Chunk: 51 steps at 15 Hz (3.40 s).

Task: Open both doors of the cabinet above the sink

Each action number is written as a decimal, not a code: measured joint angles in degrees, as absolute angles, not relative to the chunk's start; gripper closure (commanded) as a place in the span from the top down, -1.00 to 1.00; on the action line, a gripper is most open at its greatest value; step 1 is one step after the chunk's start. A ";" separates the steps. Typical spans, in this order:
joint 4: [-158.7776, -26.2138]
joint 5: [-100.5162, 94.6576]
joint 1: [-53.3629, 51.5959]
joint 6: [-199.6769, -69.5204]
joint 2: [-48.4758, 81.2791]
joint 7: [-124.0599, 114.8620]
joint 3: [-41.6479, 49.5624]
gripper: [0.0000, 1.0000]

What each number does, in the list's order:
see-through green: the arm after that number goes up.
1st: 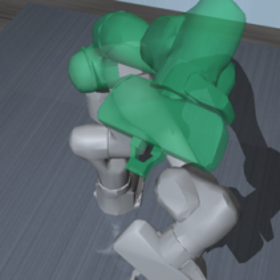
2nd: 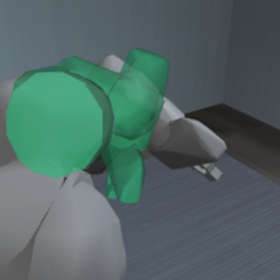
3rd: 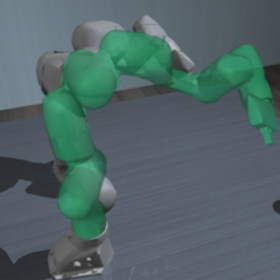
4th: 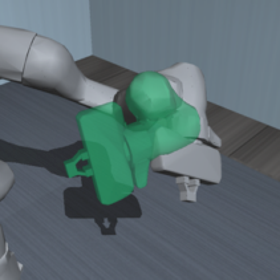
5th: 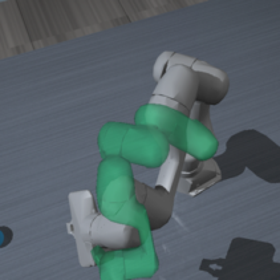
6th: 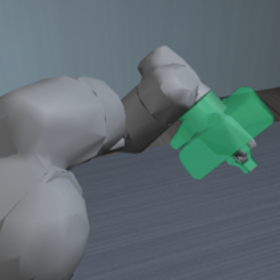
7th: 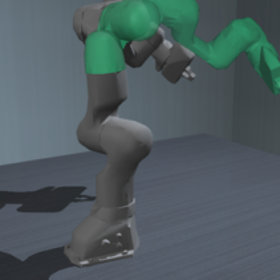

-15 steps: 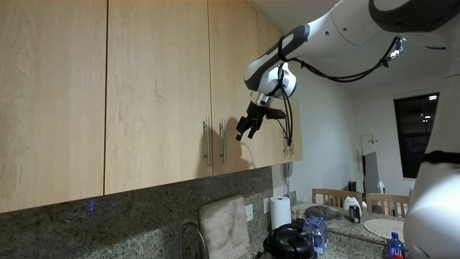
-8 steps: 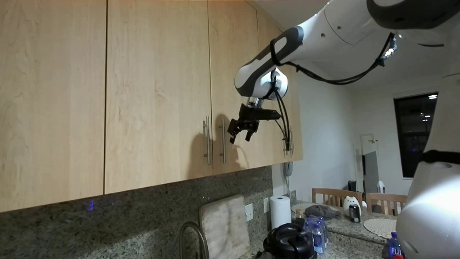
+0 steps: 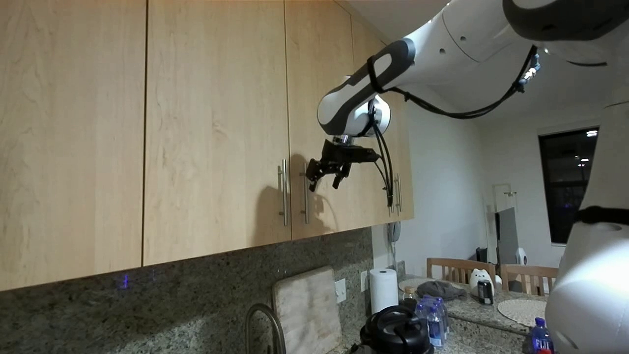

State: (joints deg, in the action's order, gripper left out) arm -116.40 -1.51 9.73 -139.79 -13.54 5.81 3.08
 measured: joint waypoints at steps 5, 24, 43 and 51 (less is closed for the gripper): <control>-116.40 -15.13 15.25 -143.01 -13.39 -16.20 -4.09 1.00; -109.49 -37.30 11.35 -140.34 -5.53 -49.54 -3.15 1.00; -107.78 -47.59 6.35 -134.65 -3.25 -66.45 -0.16 1.00; -110.93 -46.92 6.33 -137.47 -5.54 -66.46 0.91 1.00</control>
